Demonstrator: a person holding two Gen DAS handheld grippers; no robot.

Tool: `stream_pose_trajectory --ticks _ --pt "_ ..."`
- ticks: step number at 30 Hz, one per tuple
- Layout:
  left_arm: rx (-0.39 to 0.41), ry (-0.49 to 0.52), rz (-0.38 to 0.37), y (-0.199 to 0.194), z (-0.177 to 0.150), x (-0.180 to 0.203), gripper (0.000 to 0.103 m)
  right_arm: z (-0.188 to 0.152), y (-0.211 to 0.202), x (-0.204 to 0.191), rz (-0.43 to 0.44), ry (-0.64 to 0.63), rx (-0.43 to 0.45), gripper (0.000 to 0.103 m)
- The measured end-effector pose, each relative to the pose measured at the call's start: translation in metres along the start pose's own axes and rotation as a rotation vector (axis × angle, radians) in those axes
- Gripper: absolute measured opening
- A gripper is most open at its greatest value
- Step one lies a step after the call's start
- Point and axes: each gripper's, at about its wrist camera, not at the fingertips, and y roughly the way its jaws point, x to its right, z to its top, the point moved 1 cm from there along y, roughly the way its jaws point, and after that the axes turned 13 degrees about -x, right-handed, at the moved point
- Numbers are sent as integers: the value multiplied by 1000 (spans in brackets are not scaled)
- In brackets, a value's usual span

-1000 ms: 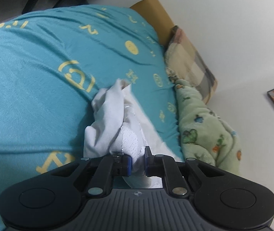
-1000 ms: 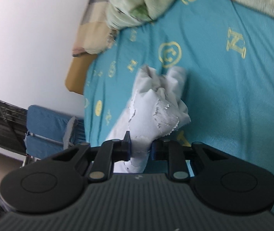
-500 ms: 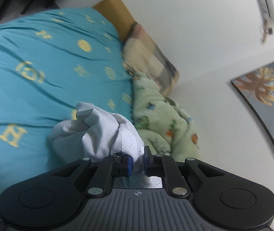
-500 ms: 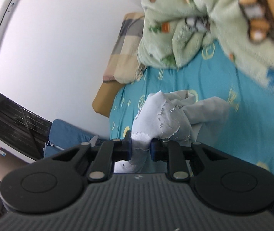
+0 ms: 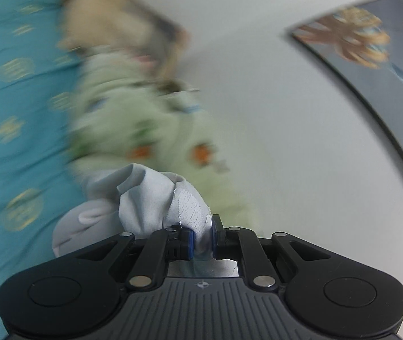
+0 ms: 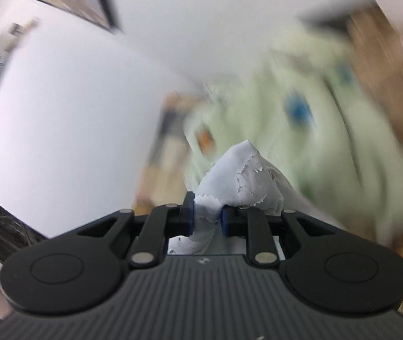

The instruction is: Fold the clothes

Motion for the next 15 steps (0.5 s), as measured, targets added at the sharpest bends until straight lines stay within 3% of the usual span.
stream_pose_trajectory --ticks 4,7,10,15 --pt "35 119 -128 53 34 56 12 66 -29 -37 14 -228 208 21" --pt "29 208 -99 92 25 62 12 64 -25 -11 -65 -242 240 21" --pt "-12 281 -57 130 -5 36 12 61 -22 16 -145 -253 272 21" --pt "-145 285 80 167 -74 -43 12 3 13 108 -315 -145 105 21"
